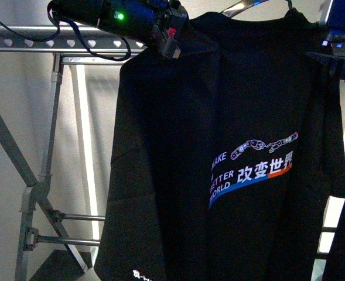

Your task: Hang clothes on hanger

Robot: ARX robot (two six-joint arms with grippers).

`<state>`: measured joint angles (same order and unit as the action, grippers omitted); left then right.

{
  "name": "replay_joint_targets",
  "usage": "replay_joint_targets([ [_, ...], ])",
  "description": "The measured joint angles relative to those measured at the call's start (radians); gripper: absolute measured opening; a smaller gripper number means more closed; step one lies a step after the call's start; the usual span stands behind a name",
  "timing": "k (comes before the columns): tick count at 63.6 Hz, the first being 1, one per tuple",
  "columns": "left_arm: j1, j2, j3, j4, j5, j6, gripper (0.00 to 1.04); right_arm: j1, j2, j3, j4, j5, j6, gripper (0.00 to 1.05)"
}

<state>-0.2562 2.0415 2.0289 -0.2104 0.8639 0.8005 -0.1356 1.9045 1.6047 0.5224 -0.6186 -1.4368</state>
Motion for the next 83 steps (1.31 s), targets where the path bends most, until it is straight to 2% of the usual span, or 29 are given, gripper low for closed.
replay_joint_targets([
  [16,0.000,0.000,0.000,0.000,0.000,0.000,0.04,0.002,0.093,0.116,-0.023,0.042,0.003,0.97],
  [23,0.000,0.000,0.000,0.000,-0.001,0.000,0.04,0.003,0.114,0.129,0.011,0.042,0.018,0.96],
  [34,0.000,0.000,0.000,0.000,0.000,0.000,0.04,0.009,0.127,0.131,0.063,0.044,0.032,0.72],
  [53,0.000,0.000,0.000,0.000,-0.002,0.000,0.04,0.016,0.134,0.134,0.065,0.054,0.041,0.28],
  [58,0.000,0.000,-0.002,0.000,-0.006,-0.008,0.04,0.016,0.134,0.134,0.066,0.052,0.045,0.12],
  [69,0.001,0.000,-0.002,0.002,-0.008,-0.036,0.04,0.007,0.134,0.124,0.097,0.044,0.034,0.06],
  [81,0.001,0.000,-0.002,0.002,-0.006,-0.045,0.04,-0.015,0.110,0.047,0.176,0.021,0.048,0.05],
  [83,0.001,0.000,-0.002,0.002,-0.008,-0.045,0.09,-0.023,0.098,0.019,0.199,0.006,0.053,0.05],
])
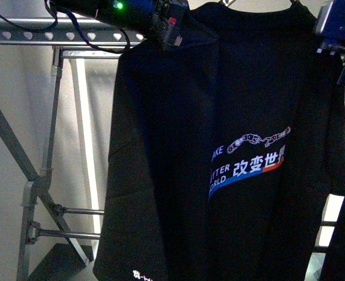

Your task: Hang clothes on hanger

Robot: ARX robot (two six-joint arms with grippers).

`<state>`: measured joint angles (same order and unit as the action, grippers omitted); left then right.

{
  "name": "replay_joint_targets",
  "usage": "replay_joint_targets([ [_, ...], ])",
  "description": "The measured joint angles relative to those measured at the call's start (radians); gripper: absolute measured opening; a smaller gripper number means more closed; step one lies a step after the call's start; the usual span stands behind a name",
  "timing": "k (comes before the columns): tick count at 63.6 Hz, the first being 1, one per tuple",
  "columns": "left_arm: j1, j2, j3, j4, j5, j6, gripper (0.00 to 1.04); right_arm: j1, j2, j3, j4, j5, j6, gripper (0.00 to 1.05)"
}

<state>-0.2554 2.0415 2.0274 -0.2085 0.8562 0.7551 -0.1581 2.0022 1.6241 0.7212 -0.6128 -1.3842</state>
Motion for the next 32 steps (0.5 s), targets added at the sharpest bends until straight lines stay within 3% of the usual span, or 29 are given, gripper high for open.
replay_joint_targets([
  [32,-0.003,-0.003,0.000,0.002,0.014,0.010,0.87,-0.158,-0.197,-0.415,0.263,-0.158,0.030,0.04],
])
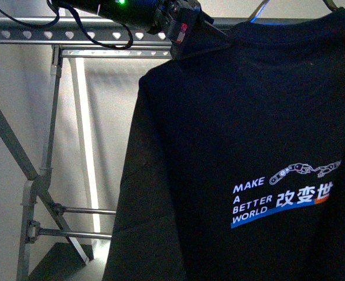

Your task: Hang clothes on hanger

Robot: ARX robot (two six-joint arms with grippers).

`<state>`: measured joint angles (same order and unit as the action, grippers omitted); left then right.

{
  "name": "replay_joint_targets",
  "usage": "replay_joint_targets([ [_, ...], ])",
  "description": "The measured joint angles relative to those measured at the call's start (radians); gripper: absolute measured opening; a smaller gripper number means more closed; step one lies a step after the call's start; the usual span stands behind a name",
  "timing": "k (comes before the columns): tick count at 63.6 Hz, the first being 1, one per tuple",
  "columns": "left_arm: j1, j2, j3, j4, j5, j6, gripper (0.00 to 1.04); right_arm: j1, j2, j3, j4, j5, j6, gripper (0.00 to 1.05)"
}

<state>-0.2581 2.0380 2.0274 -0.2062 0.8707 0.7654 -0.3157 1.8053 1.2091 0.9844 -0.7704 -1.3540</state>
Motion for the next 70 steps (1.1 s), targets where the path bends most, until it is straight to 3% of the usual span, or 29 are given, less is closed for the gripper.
replay_joint_targets([
  [6,0.000,0.000,0.000,0.000,0.000,0.003,1.00,-0.029,-0.031,-0.065,0.000,-0.020,-0.008,0.04],
  [13,0.001,0.000,0.000,0.000,-0.001,0.003,0.98,-0.069,-0.071,-0.138,-0.087,-0.021,-0.051,0.04],
  [27,0.001,0.000,0.000,0.000,-0.002,0.004,0.98,-0.138,-0.156,-0.238,-0.370,0.077,-0.077,0.04],
  [35,0.000,-0.004,-0.008,0.022,-0.019,-0.011,0.98,-0.144,-0.234,-0.293,-0.431,0.113,-0.071,0.04],
  [42,-0.014,-0.030,-0.161,0.498,-0.337,-0.422,0.98,-0.129,-0.326,-0.322,-0.478,0.145,-0.065,0.04],
  [46,-0.014,-0.024,-0.166,0.628,-0.486,-0.656,0.98,-0.119,-0.375,-0.329,-0.506,0.170,-0.052,0.04],
  [53,-0.013,-0.024,-0.130,0.623,-0.695,-0.842,0.98,-0.097,-0.455,-0.329,-0.618,0.273,-0.010,0.04],
  [64,-0.006,-0.023,-0.077,0.529,-0.995,-0.834,0.98,-0.053,-0.537,-0.328,-0.811,0.432,0.006,0.04],
  [70,-0.001,-0.029,-0.089,0.538,-1.051,-0.825,0.98,-0.027,-0.546,-0.315,-0.890,0.521,0.023,0.04],
])
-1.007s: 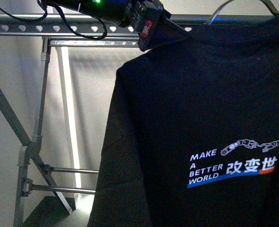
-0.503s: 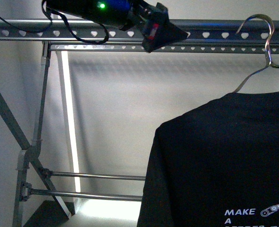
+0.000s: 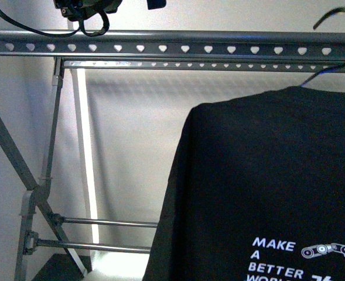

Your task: Hang clothes on hanger

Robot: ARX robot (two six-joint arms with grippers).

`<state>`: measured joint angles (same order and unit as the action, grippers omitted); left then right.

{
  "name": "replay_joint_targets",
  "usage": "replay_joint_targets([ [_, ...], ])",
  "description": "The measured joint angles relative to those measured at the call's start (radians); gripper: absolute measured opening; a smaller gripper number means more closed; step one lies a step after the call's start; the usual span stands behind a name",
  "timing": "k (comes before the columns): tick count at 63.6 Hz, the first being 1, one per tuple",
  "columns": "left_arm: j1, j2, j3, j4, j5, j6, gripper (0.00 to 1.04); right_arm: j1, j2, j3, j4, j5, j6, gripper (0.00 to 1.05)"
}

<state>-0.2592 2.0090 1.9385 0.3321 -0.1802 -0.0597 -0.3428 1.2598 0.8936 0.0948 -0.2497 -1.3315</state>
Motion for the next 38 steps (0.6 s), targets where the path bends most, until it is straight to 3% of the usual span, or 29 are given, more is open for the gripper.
replay_joint_targets([
  [5,0.003,-0.018,-0.014,-0.023,-0.045,0.011,0.95,0.016,0.006,0.015,-0.023,0.064,0.000,0.04],
  [8,0.011,-0.078,-0.064,-0.158,-0.051,0.025,0.86,0.028,0.011,0.034,-0.023,0.110,-0.006,0.04],
  [12,0.022,-0.167,-0.190,-0.182,-0.044,0.035,0.77,0.037,0.021,0.060,-0.016,0.146,-0.024,0.04],
  [19,0.055,-0.420,-0.573,-0.022,-0.017,0.045,0.54,0.060,0.045,0.124,0.018,0.246,-0.085,0.04],
  [38,0.126,-0.689,-1.176,0.233,0.047,0.053,0.06,0.105,0.174,0.336,-0.117,0.397,-0.137,0.04],
])
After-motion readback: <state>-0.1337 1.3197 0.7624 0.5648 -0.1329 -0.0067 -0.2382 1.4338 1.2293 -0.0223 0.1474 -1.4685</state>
